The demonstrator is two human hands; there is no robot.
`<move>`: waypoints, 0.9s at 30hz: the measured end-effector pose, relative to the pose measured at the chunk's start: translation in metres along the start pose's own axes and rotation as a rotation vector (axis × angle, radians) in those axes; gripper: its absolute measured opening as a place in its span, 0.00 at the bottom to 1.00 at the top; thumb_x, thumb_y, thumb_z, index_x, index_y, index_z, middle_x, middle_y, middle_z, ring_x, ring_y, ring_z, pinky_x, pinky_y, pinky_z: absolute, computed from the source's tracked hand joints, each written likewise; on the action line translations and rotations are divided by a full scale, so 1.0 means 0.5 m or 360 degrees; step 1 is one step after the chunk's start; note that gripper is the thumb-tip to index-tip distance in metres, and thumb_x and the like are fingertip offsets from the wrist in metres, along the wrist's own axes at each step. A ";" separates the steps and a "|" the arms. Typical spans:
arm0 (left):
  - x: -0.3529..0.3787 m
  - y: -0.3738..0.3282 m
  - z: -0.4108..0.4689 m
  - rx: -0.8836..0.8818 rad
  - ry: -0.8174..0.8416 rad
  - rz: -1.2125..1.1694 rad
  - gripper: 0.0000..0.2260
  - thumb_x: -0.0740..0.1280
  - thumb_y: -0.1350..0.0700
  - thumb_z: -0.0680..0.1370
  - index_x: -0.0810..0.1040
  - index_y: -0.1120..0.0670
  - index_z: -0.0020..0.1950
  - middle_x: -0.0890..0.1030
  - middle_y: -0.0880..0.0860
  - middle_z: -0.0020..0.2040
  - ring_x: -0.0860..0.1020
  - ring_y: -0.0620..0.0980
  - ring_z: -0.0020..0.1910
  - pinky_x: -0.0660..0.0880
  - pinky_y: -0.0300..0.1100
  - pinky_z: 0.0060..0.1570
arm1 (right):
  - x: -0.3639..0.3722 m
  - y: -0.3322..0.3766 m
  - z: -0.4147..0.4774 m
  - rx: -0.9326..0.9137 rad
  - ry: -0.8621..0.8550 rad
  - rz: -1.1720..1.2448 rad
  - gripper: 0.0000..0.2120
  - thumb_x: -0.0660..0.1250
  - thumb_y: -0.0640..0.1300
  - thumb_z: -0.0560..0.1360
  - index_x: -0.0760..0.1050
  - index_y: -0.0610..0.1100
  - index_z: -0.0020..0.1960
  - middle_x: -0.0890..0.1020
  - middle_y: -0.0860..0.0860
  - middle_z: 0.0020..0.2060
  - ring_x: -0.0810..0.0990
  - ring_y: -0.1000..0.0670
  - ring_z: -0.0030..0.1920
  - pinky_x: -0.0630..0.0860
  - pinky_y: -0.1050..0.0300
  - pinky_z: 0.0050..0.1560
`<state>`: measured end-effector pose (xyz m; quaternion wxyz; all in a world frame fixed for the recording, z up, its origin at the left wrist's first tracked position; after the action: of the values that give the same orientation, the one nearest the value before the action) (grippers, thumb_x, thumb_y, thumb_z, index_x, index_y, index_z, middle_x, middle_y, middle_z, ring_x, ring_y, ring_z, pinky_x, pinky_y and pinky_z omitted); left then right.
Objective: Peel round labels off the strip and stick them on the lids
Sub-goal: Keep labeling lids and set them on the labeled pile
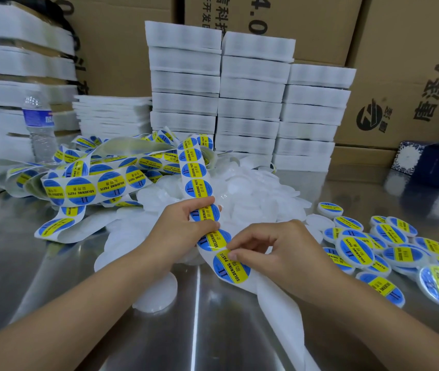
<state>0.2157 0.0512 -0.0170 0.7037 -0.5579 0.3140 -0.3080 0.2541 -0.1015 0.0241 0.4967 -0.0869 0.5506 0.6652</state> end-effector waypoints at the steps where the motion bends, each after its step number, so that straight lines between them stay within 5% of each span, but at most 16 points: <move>1: -0.001 0.000 0.000 0.0001 -0.0002 -0.0004 0.19 0.70 0.67 0.73 0.78 0.49 0.60 0.83 0.42 0.49 0.83 0.41 0.47 0.79 0.33 0.45 | 0.000 0.002 0.000 -0.0013 -0.0007 -0.0005 0.03 0.74 0.42 0.70 0.83 0.50 0.41 0.83 0.57 0.31 0.79 0.60 0.33 0.74 0.66 0.41; 13: -0.002 0.006 0.003 -0.0026 -0.0004 0.0029 0.19 0.70 0.66 0.73 0.78 0.48 0.60 0.83 0.43 0.50 0.83 0.43 0.48 0.79 0.39 0.50 | 0.011 0.001 0.001 -0.0072 0.0054 -0.0054 0.03 0.72 0.43 0.71 0.82 0.50 0.41 0.83 0.55 0.33 0.78 0.57 0.35 0.76 0.58 0.43; 27: -0.004 0.000 -0.001 -0.0028 -0.0020 0.0099 0.20 0.70 0.66 0.73 0.77 0.48 0.60 0.83 0.42 0.49 0.82 0.42 0.48 0.79 0.37 0.50 | 0.030 0.000 -0.001 -0.0039 0.0252 -0.0137 0.09 0.67 0.45 0.75 0.74 0.57 0.39 0.80 0.59 0.37 0.75 0.62 0.40 0.71 0.67 0.43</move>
<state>0.2141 0.0526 -0.0169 0.7101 -0.5559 0.3295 -0.2796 0.2463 -0.0936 0.0141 0.4787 -0.1690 0.5757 0.6410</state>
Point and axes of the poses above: each hand's wrist, its own z-axis towards the middle knuckle, its own x-axis out of the palm, y = z × x, the point moved 9 cm from there along z, towards the middle knuckle
